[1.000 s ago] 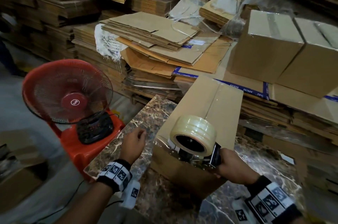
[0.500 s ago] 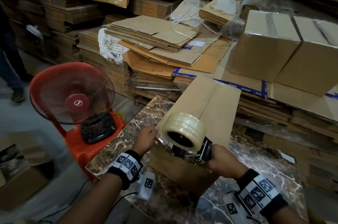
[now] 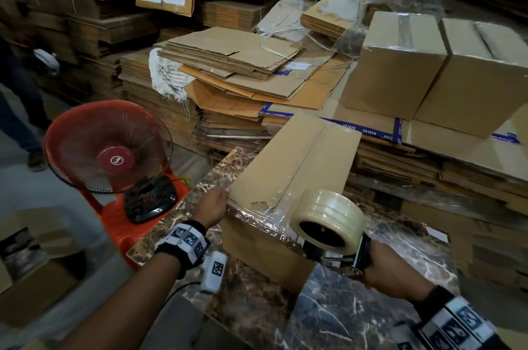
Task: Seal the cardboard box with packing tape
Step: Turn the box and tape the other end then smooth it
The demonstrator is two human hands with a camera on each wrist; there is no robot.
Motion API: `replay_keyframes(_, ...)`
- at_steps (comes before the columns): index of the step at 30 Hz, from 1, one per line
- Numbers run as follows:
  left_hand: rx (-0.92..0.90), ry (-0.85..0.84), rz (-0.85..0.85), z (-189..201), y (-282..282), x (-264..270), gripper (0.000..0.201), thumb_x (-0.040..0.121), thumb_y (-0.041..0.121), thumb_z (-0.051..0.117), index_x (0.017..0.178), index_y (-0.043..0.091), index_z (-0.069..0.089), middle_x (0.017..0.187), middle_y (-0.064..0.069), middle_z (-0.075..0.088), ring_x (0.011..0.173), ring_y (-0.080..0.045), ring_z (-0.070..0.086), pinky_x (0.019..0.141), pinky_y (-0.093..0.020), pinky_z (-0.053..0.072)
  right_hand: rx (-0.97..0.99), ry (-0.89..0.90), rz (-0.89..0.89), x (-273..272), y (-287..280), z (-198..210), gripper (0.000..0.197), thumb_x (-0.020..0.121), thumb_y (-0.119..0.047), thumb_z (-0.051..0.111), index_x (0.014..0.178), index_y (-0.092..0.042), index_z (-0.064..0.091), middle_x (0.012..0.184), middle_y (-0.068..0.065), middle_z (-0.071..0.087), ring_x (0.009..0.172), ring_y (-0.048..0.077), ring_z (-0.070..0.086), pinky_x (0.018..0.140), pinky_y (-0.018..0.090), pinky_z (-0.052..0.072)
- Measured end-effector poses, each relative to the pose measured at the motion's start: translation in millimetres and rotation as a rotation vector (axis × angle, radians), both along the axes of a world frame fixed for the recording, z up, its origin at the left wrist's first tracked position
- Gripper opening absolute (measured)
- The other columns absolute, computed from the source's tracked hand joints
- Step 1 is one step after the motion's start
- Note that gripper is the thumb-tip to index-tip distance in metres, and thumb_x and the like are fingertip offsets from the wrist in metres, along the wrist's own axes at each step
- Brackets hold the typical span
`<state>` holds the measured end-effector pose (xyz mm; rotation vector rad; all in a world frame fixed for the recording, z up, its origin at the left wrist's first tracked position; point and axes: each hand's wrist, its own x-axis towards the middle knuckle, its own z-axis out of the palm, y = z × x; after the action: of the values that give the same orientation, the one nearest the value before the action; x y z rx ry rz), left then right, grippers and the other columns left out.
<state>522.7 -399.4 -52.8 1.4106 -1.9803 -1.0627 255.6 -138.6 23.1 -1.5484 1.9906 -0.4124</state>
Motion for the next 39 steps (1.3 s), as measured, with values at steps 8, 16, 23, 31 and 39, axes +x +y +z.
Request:
replay_keyframes(8,-0.784,-0.330,-0.548,-16,79,-24,0.066,0.082,0.026,0.056,0.144,0.006,0.045,0.152,-0.015,0.042,0.143,-0.030,0.035,0.119,-0.048,0.017,-0.050,0.037,0.060,-7,-1,-9,0.017,0.084,-0.037,0.074,0.083,-0.036,0.057,0.061,-0.008,0.060,0.052,-0.003,0.055,0.051,0.015,0.039)
replay_keyframes(16,-0.828,-0.289,-0.578,-37,88,-43,0.057,0.079,0.017,0.078,0.132,0.009,0.058,0.139,-0.012,0.058,0.129,-0.028,0.055,0.110,-0.049,0.039,-0.066,-0.010,0.006,-25,21,-26,0.034,0.079,-0.050,0.073,0.095,-0.021,0.067,0.084,0.003,0.073,0.075,0.017,0.068,0.071,0.043,0.057)
replay_keyframes(23,-0.854,-0.268,-0.545,-46,83,-45,0.050,0.088,0.028,0.060,0.135,0.010,0.056,0.141,-0.009,0.057,0.131,-0.025,0.052,0.115,-0.038,0.028,-0.087,-0.090,-0.082,-55,98,-44,0.046,0.067,-0.078,0.062,0.106,-0.054,0.059,0.100,-0.045,0.063,0.096,-0.016,0.062,0.080,0.005,0.048)
replay_keyframes(31,-0.861,-0.215,-0.514,-51,84,-47,0.051,0.086,0.024,0.064,0.134,0.010,0.057,0.141,-0.008,0.057,0.132,-0.024,0.051,0.113,-0.040,0.035,-0.035,-0.031,-0.104,-45,81,-70,0.023,0.080,-0.044,0.069,0.099,-0.030,0.068,0.094,-0.004,0.075,0.087,0.014,0.070,0.076,0.034,0.055)
replay_keyframes(39,-0.817,-0.194,-0.533,-48,84,-47,0.049,0.089,0.031,0.053,0.133,0.011,0.059,0.140,-0.008,0.058,0.132,-0.024,0.051,0.114,-0.042,0.036,0.176,-0.512,-0.499,-62,63,-105,0.028,0.069,0.004,0.067,0.093,0.016,0.059,0.061,0.020,0.057,0.045,0.023,0.051,0.046,0.029,0.040)
